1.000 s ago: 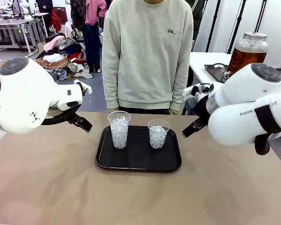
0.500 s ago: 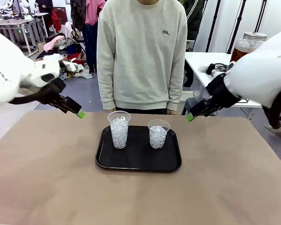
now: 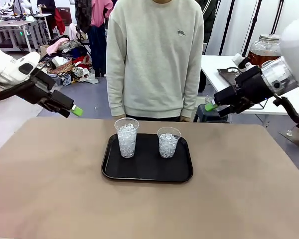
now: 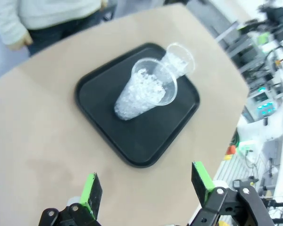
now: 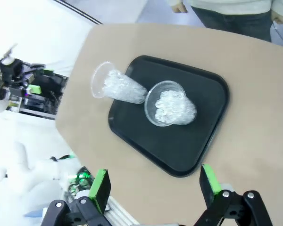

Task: Pour the drink into the iced cup.
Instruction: Pick up the iced cup indicated by the human and present it to them.

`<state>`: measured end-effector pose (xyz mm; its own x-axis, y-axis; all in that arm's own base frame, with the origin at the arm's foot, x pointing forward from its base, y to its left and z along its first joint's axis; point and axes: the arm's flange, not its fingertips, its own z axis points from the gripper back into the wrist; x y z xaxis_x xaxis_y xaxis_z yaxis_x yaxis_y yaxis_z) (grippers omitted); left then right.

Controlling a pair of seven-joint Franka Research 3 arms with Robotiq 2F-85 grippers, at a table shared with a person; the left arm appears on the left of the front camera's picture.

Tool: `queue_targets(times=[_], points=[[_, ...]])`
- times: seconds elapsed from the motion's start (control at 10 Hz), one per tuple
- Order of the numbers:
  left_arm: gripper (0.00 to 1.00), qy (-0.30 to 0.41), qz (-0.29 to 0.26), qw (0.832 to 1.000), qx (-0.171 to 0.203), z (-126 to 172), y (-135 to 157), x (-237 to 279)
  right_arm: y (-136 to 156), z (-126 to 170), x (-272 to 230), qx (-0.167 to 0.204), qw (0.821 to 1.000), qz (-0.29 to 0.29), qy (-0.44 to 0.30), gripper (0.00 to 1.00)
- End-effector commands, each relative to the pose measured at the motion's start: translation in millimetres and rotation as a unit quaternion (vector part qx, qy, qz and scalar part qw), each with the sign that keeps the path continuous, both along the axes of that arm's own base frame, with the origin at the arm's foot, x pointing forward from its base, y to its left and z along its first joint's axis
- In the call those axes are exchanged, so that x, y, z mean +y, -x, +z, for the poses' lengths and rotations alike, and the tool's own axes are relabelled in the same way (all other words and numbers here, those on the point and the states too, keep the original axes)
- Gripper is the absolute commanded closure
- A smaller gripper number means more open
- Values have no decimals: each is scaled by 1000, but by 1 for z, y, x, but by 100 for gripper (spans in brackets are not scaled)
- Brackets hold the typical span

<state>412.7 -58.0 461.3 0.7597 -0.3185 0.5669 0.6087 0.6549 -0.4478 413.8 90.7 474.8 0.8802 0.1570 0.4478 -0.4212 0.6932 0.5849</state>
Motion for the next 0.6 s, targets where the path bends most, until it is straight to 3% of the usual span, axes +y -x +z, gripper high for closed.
queue_targets(times=[0.0,0.1,0.2,0.3,0.5], points=[[0,34,-20,999,23,-9,-18,7,-17,-5,-6,13,1000,10,-25,0],[0,28,-23,999,20,-8,-16,8,-16,-5,-5,7,1000,16,-8,0],[0,21,-7,1000,11,-4,-5,3,-10,-4,0,-42,998,17,51,0],[0,21,-7,1000,11,-4,-5,3,-9,-5,-9,19,1000,2,-17,0],[0,21,-7,1000,11,-4,-5,3,-9,-5,-9,19,1000,2,-17,0]])
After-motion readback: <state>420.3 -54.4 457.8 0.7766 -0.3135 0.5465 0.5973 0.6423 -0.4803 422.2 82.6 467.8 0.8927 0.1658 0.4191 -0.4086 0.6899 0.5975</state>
